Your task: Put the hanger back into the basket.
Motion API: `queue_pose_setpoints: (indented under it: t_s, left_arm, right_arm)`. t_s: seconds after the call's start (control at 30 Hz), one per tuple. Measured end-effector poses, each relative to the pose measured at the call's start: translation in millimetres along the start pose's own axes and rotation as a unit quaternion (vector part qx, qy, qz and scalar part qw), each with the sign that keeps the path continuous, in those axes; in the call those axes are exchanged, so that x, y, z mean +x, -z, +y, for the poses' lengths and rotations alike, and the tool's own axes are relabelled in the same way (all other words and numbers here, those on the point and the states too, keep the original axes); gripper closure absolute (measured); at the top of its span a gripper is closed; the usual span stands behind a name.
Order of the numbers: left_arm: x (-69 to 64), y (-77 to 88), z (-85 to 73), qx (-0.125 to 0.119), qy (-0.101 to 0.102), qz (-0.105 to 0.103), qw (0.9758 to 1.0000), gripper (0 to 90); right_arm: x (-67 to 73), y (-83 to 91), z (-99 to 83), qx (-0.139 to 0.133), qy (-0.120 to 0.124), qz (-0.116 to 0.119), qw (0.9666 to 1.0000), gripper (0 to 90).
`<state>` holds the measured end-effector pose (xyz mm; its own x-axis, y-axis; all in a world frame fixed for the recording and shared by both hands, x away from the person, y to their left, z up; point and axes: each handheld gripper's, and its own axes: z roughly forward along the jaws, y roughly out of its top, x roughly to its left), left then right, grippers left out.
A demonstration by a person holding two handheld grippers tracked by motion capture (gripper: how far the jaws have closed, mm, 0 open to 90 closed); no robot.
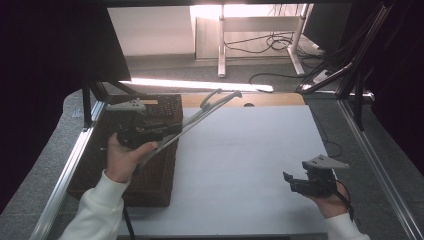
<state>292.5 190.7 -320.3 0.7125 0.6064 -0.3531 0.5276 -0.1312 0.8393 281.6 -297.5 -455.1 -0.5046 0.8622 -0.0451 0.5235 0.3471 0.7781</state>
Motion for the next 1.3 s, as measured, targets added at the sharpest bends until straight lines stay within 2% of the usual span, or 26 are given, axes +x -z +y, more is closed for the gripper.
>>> queue_pose_setpoints:
  t_s: [0.67,1.0,1.3]
  left_arm:
    - [36.1,45.1,-21.6,-0.019,0.024,0.038,0.9988,82.4]
    - [58.2,64.6,-35.5,-0.031,0.043,0.060,0.9968,82.4]
    - [70.6,79.0,-44.4,-0.039,0.050,0.075,0.9951,82.4]
  right_arm:
    - [-0.4,-1.3,-0.5,0.004,0.000,-0.001,1.0000,22.6]
    - [-1.6,-1.3,-1.0,0.005,0.003,-0.003,1.0000,22.6]
    - [-1.5,-2.0,-1.2,0.007,0.004,-0.003,1.0000,22.5]
